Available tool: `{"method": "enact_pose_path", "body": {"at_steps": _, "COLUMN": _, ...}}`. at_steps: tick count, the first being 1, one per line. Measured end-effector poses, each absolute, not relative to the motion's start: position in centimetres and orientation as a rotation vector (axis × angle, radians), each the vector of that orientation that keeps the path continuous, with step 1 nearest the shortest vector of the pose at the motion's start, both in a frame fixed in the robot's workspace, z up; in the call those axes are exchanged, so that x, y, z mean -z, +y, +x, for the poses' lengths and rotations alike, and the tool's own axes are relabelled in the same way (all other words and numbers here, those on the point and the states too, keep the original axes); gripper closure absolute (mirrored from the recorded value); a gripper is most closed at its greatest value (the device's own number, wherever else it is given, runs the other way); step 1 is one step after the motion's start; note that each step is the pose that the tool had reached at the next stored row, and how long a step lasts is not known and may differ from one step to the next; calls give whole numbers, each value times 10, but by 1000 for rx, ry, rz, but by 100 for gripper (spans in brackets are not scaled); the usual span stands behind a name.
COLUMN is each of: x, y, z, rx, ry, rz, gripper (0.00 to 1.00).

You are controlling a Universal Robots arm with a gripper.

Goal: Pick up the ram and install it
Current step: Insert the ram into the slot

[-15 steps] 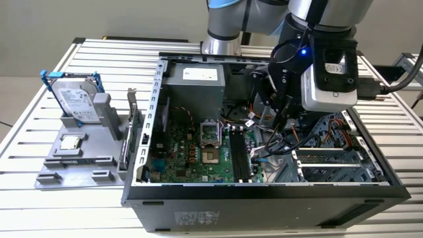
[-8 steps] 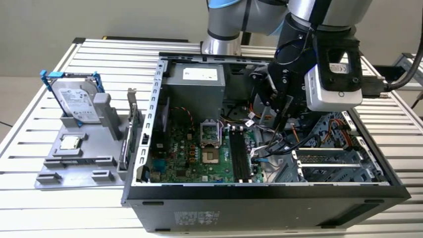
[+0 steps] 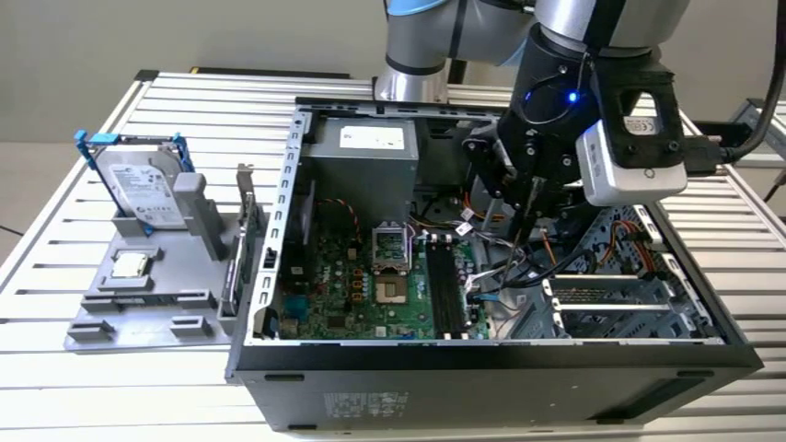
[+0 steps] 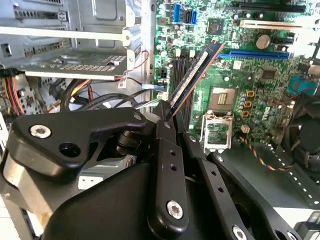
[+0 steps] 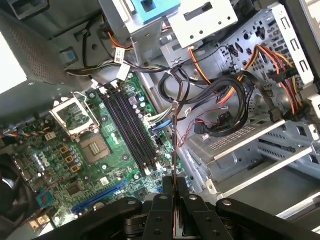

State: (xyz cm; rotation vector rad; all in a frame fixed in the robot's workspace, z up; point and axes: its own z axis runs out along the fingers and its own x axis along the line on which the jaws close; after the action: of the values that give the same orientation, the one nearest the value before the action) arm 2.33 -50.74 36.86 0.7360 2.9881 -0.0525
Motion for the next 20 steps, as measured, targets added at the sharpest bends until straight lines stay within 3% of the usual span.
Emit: {"method": "enact_pose_path", "body": {"at_steps": 20, "x": -369, "y": -507, "z": 23, "rx": 61, "ry": 3054, "rz": 307, "gripper": 100}}
